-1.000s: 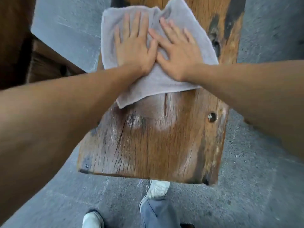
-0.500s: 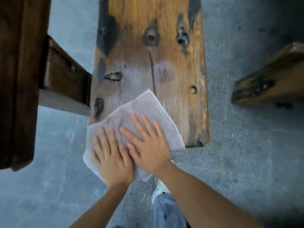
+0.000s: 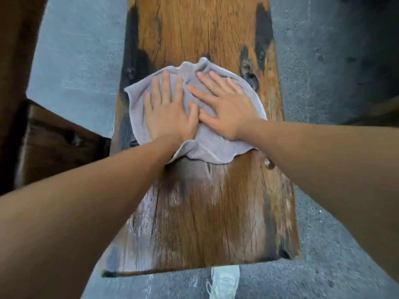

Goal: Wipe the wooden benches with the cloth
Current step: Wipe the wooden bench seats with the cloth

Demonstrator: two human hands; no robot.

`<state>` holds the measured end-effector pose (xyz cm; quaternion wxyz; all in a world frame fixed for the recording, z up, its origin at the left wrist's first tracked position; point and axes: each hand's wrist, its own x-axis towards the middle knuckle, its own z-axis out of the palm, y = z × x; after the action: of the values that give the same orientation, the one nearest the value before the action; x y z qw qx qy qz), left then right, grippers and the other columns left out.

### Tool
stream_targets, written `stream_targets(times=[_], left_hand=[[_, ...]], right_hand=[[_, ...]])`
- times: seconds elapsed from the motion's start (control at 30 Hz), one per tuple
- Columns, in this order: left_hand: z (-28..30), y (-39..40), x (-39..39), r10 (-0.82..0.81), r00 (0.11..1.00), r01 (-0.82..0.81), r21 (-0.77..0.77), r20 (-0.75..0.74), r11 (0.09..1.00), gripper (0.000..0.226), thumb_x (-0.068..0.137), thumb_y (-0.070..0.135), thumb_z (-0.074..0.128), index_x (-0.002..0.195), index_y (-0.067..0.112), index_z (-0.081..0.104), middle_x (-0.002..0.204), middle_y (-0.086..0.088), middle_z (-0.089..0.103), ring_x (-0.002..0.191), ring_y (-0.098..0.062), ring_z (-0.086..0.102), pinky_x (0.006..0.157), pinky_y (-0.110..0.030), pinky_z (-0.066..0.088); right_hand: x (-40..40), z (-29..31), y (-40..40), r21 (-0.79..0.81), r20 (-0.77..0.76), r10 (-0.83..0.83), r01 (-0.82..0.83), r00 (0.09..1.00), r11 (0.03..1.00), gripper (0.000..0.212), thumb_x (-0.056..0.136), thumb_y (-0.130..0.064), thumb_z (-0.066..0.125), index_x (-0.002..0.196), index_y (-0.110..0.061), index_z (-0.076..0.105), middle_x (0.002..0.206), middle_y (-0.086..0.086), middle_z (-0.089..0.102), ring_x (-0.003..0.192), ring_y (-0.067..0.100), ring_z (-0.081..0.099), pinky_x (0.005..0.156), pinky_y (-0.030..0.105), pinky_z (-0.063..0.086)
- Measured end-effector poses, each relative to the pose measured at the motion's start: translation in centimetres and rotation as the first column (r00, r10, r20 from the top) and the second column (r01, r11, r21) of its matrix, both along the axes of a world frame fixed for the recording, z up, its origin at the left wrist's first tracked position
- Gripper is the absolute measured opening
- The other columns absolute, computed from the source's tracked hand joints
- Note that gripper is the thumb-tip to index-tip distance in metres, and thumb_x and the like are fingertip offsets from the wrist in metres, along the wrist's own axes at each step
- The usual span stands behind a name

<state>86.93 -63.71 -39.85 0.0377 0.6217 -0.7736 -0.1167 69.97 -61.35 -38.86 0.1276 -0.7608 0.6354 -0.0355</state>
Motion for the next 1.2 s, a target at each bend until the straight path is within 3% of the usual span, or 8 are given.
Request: stream_targets(times=[0.1,0.23,0.33,0.43,0.53,0.7,0.9,1.2], left_hand=[[0.1,-6.2,-2.5,-0.044,0.999,0.044,0.004,0.001,0.999,0.07,0.098,0.053,0.028,0.161,0.027,0.01,0.169,-0.006,0.004,0.156,-0.027,-0.002,0.126,-0.046,0.002],[0.0,-6.6,-5.6,-0.094,0.995,0.094,-0.015,0.039,0.995,0.069,0.099,0.058,0.024,0.16,0.03,0.011,0.17,-0.003,0.003,0.156,-0.026,-0.001,0.126,-0.046,0.001],[-0.1,-1.3,-6.5,-0.171,0.985,0.171,0.001,-0.024,0.985,0.064,0.101,0.053,0.02,0.16,0.031,0.012,0.17,-0.002,0.004,0.157,-0.025,-0.002,0.126,-0.045,0.0],[0.3,5.4,-6.0,-0.217,0.973,0.219,0.017,-0.083,0.976,0.064,0.101,0.051,0.028,0.16,0.03,0.016,0.169,-0.002,0.006,0.157,-0.026,0.0,0.126,-0.046,0.001],[0.5,13.6,-3.7,-0.125,0.985,0.129,0.027,-0.115,0.991,0.064,0.099,0.047,0.033,0.159,0.03,0.02,0.169,0.0,0.011,0.157,-0.023,0.002,0.126,-0.046,0.004],[0.2,20.9,0.4,0.022,0.998,-0.018,0.069,-0.057,0.997,0.06,0.1,0.042,0.035,0.158,0.035,0.021,0.168,-0.001,0.012,0.156,-0.03,0.006,0.123,-0.05,0.013],[0.0,13.0,-1.1,-0.149,0.988,0.15,0.018,-0.049,0.989,0.063,0.097,0.049,0.027,0.159,0.04,0.014,0.17,0.003,0.0,0.156,-0.027,-0.007,0.125,-0.048,0.002],[0.1,-4.5,-10.7,0.051,0.997,-0.047,0.06,-0.063,0.997,0.068,0.097,0.057,0.024,0.159,0.04,0.001,0.169,0.002,-0.01,0.155,-0.028,-0.016,0.124,-0.048,-0.012]], right_hand=[[0.4,-0.3,-3.0,0.019,0.018,-0.32,0.319,0.947,0.947,0.057,0.102,-0.054,0.024,0.158,-0.048,0.013,0.171,-0.008,0.001,0.157,0.015,-0.002,0.127,0.043,0.002],[1.1,-0.6,-2.4,0.048,0.031,-0.717,0.715,0.697,0.697,0.06,0.101,-0.055,0.023,0.159,-0.044,0.014,0.17,-0.009,0.003,0.157,0.017,-0.002,0.126,0.044,-0.003],[1.9,-0.4,2.3,0.094,0.001,-0.843,0.839,0.538,0.536,0.058,0.102,-0.05,0.022,0.159,-0.043,0.013,0.17,-0.009,-0.001,0.157,0.018,-0.005,0.125,0.047,-0.004],[3.6,-0.1,10.1,0.099,-0.017,-0.871,0.867,0.492,0.488,0.058,0.104,-0.046,0.02,0.16,-0.042,0.003,0.17,-0.008,-0.005,0.157,0.018,-0.007,0.125,0.047,-0.003],[6.2,0.2,18.2,0.092,-0.047,-0.861,0.86,0.507,0.502,0.059,0.101,-0.044,0.011,0.16,-0.04,0.004,0.17,-0.006,0.0,0.157,0.021,-0.002,0.126,0.048,0.002],[7.6,-0.3,23.2,0.105,-0.128,-0.733,0.745,0.667,0.659,0.065,0.096,-0.052,0.017,0.159,-0.042,0.007,0.17,-0.002,0.001,0.157,0.027,0.001,0.124,0.056,0.007],[3.8,-1.3,18.7,0.013,-0.107,-0.661,0.666,0.743,0.746,0.069,0.093,-0.06,0.024,0.159,-0.045,0.011,0.171,0.001,0.006,0.157,0.031,0.006,0.119,0.061,0.015],[-8.3,-1.6,-1.3,0.022,-0.087,-0.396,0.4,0.914,0.916,0.065,0.091,-0.065,0.017,0.153,-0.058,-0.002,0.169,-0.012,-0.013,0.157,0.019,-0.01,0.122,0.059,0.017]])
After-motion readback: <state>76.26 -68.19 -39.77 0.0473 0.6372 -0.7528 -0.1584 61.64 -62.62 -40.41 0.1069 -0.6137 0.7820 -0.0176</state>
